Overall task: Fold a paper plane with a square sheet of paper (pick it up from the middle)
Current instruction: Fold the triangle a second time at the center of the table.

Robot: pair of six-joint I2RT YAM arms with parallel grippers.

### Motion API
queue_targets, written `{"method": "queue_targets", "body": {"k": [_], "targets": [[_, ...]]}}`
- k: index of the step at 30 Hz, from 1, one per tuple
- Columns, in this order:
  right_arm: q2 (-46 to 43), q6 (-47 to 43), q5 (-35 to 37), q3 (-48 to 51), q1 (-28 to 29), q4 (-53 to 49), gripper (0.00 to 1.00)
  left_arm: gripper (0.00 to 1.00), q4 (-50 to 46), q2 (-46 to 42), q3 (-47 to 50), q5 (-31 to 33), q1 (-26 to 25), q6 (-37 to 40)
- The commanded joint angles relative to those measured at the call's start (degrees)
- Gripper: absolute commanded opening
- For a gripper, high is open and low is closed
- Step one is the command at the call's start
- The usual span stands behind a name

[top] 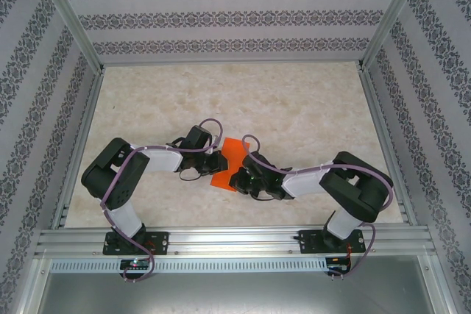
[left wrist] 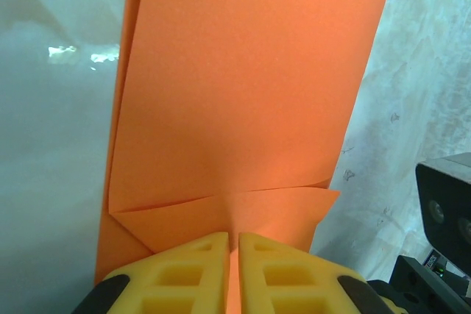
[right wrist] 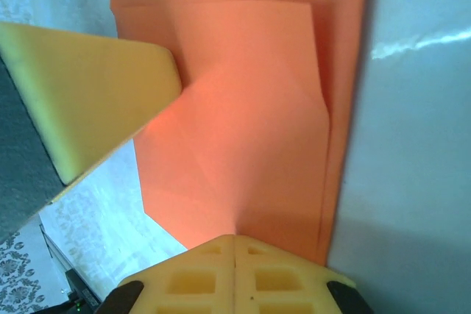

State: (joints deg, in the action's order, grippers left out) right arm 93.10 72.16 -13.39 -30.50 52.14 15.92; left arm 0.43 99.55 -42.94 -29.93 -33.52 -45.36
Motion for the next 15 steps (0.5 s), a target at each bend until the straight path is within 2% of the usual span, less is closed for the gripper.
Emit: {"method": "queue_targets", "body": {"k": [1, 15], "targets": [[-0.9, 0.0, 0.7, 2.4, 1.1, -6.4, 0.07, 0.15, -5.9, 2.4, 1.2, 4.7, -0.4, 1.5], [-3.7, 0.8, 1.3, 5.5, 1.6, -7.2, 0.08, 0.15, -6.2, 2.6, 0.9, 4.2, -0.4, 2.1]]}}
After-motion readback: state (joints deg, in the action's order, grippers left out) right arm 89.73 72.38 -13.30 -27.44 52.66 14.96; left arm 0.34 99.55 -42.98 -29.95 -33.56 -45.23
